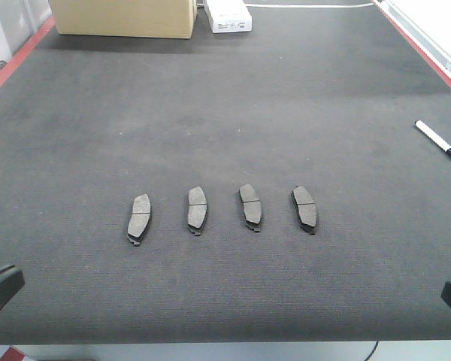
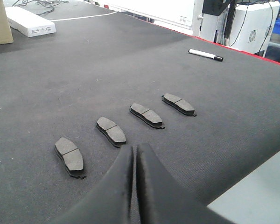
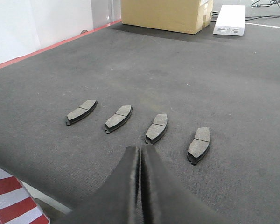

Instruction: Move and align brake pads A on conveyor

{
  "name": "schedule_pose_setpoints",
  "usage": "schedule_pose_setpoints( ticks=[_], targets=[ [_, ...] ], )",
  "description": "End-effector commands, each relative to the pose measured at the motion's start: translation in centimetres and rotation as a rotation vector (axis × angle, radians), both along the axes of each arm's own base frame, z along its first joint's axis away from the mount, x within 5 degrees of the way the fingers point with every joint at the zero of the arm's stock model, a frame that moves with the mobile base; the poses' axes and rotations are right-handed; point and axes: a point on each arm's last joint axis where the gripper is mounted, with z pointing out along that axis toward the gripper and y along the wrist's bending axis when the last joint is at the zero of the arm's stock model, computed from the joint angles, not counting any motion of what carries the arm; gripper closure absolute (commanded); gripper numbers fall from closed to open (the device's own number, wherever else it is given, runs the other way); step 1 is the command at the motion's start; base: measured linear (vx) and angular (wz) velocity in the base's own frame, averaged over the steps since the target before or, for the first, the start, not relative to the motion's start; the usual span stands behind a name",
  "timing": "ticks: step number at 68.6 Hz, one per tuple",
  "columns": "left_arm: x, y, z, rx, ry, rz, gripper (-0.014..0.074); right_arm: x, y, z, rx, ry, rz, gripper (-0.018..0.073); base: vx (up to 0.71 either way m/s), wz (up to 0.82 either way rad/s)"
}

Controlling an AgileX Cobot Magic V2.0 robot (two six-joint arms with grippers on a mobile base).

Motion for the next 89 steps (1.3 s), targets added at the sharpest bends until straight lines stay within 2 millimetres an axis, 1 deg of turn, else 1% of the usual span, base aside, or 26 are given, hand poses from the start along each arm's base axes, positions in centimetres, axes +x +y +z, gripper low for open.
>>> schedule_pose_setpoints(
  ticks=[1, 11, 16, 25, 34, 39, 47, 54, 62, 66, 69, 89],
  targets=[
    [0.1, -0.1, 1.4, -0.053, -0.079, -0.002, 0.0603, 0.2, 0.0, 1.3, 0.023, -0.083, -0.007, 0.0569, 0.0, 0.0],
    [-0.1, 0.2, 1.7, -0.052, -0.116, 0.012, 0.0603, 0.2, 0.0, 1.3, 0.023, -0.083, -0.007, 0.0569, 0.0, 0.0],
    [-0.7, 1.2, 2.2, -0.074, -0.163, 0.072, 0.0603, 0.2, 0.0, 1.3, 0.023, -0.083, -0.007, 0.0569, 0.0, 0.0],
    [-2.6, 3.5, 2.8, -0.083, -0.285, 0.263, 0.0603, 0.2, 0.0, 1.3, 0.023, -0.083, -0.007, 0.0569, 0.0, 0.0],
    [-4.6, 4.8, 1.9, -0.064, -0.369, 0.455, 0.0603, 0.2, 0.0, 1.3, 0.023, -0.083, -0.007, 0.0569, 0.0, 0.0],
    [-5.2, 5.1, 0.9, -0.059, -0.402, 0.539, 0.0603, 0.2, 0.0, 1.3, 0.023, -0.083, -0.007, 0.0569, 0.0, 0.0],
    [-4.3, 5.3, -1.1, -0.03, -0.346, 0.601, 0.0603, 0.2, 0.0, 1.3, 0.023, -0.083, -0.007, 0.0569, 0.0, 0.0],
    [-3.5, 5.4, -3.6, 0.004, -0.293, 0.607, 0.0603, 0.2, 0.0, 1.3, 0.023, -0.084, -0.007, 0.0569, 0.0, 0.0],
    [-2.8, 5.4, -6.1, 0.009, -0.281, 0.602, 0.0603, 0.2, 0.0, 1.3, 0.023, -0.083, -0.007, 0.0569, 0.0, 0.0],
    [-2.5, 5.3, -7.0, 0.006, -0.291, 0.599, 0.0603, 0.2, 0.0, 1.3, 0.023, -0.083, -0.007, 0.0569, 0.0, 0.0],
    [-2.5, 5.3, -7.3, 0.003, -0.293, 0.599, 0.0603, 0.2, 0.0, 1.3, 0.023, -0.083, -0.007, 0.0569, 0.0, 0.0],
    [-2.5, 5.3, -7.3, 0.004, -0.289, 0.599, 0.0603, 0.2, 0.0, 1.3, 0.023, -0.083, -0.007, 0.0569, 0.0, 0.0]
  ],
)
